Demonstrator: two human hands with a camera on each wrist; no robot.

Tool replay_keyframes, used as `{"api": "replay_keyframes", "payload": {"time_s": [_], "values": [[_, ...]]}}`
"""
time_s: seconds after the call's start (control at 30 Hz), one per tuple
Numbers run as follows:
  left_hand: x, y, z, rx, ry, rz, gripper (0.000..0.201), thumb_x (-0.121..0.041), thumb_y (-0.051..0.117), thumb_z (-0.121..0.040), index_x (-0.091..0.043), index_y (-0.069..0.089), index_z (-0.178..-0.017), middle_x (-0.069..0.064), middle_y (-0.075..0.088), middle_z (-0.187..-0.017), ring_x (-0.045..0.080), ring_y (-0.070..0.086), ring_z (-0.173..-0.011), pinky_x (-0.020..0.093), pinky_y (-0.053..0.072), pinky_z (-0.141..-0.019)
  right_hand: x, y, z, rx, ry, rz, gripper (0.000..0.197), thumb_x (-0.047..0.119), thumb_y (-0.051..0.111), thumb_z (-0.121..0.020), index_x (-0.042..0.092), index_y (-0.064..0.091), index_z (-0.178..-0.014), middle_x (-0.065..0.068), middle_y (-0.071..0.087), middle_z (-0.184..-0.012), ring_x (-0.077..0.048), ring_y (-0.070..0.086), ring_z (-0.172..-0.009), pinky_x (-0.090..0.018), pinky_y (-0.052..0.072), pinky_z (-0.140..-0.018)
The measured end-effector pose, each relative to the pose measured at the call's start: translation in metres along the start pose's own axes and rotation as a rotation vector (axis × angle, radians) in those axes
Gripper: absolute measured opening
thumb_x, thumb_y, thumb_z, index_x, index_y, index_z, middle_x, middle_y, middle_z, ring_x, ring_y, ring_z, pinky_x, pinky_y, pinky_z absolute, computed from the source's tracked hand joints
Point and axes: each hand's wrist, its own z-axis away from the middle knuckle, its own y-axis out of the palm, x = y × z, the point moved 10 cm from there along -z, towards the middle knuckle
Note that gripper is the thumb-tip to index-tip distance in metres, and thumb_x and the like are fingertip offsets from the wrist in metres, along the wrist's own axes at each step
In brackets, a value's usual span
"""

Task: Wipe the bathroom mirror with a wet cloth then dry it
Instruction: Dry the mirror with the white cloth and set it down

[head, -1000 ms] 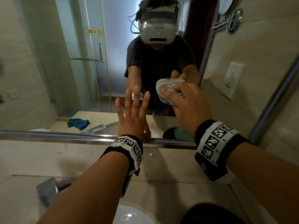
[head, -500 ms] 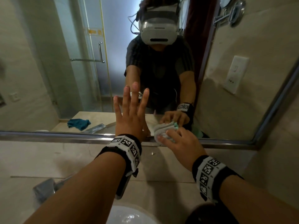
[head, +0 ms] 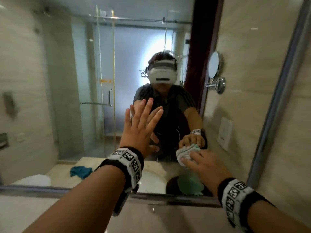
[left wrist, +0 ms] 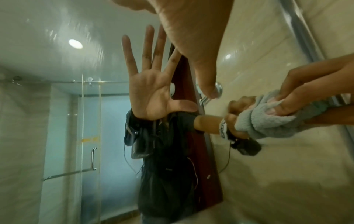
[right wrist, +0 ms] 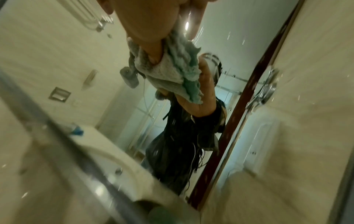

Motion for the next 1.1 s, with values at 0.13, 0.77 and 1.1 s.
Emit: {"api": "replay_keyframes", "payload": {"time_s": [0.13, 0.77, 1.1], "values": [[-0.002, -0.041, -0.049, 0.010, 0.009, 0.020, 0.129, -0.068, 0.066, -0.066, -0.030, -0.031, -0.142, 0.005, -0.039, -0.148, 0.027, -0.033, -0.138, 0.054, -0.019, -0.108, -0.038, -0.046, -0.048, -0.099, 0.057, -0.007, 0.060, 0.002, 0.087, -0.043, 0.016, 0.071, -0.099, -0.009, 0.068, -0.088, -0.030, 0.064, -0.069, -0.038, 0.057, -0.063], [0.022, -0.125, -0.177, -0.031, -0.083, 0.061, 0.153, -0.076, 0.072, -0.049, -0.021, -0.044, -0.133, 0.003, -0.046, -0.144, 0.025, -0.038, -0.135, 0.054, -0.015, -0.110, -0.205, -0.213, -0.199, -0.309, 0.552, 0.035, 0.038, 0.011, 0.055, -0.087, 0.021, 0.054, -0.124, -0.006, 0.049, -0.106, -0.023, 0.044, -0.088, -0.030, 0.038, -0.074], [0.025, -0.167, -0.183, -0.129, -0.084, 0.034, 0.136, -0.083, 0.056, -0.060, -0.017, -0.030, -0.143, 0.005, -0.036, -0.150, 0.024, -0.032, -0.139, 0.049, -0.019, -0.108, -0.142, -0.171, -0.184, -0.020, 0.301, 0.018, 0.050, 0.006, 0.080, -0.058, 0.021, 0.067, -0.105, -0.004, 0.059, -0.097, -0.026, 0.059, -0.074, -0.030, 0.048, -0.056]]}}
